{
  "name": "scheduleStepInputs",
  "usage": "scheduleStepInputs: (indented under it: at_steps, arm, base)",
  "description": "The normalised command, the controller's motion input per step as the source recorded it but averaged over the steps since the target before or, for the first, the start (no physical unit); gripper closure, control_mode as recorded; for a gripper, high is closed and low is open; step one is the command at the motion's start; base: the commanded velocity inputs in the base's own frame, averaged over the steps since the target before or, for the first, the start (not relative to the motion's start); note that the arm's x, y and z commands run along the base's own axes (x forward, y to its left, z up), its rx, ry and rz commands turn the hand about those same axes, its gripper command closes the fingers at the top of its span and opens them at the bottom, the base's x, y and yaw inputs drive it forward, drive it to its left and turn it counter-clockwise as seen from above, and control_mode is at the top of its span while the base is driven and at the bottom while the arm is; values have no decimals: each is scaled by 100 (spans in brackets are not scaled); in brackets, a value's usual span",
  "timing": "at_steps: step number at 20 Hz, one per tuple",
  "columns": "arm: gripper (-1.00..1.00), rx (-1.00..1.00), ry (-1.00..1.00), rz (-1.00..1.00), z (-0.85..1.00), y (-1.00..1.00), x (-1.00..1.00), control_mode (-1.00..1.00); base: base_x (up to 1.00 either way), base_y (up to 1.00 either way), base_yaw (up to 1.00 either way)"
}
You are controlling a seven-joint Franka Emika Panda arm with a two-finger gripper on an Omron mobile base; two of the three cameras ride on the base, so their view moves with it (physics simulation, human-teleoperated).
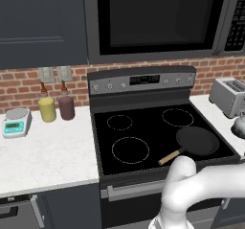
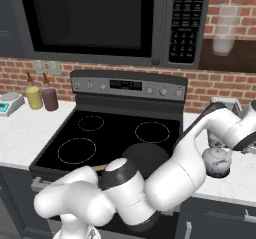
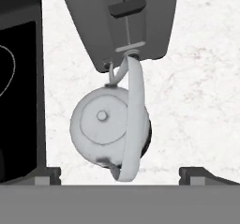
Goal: Pick the kettle from the counter and place it on a stove burner. Then turn the burner on.
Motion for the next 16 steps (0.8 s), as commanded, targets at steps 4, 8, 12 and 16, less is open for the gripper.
scheduleStepInputs:
  at_steps: [4, 8, 12, 16]
  arm:
    - [-100, 0, 0, 0, -52, 0, 25, -100]
    - [-100, 0, 0, 0, -48, -4, 23, -100]
    - [-100, 0, 0, 0, -33, -19, 22, -100]
    - [-100, 0, 0, 0, -28, -20, 25, -100]
  base:
    - [0, 0, 0]
    - [0, 0, 0]
    - [0, 0, 0]
    - [0, 0, 0]
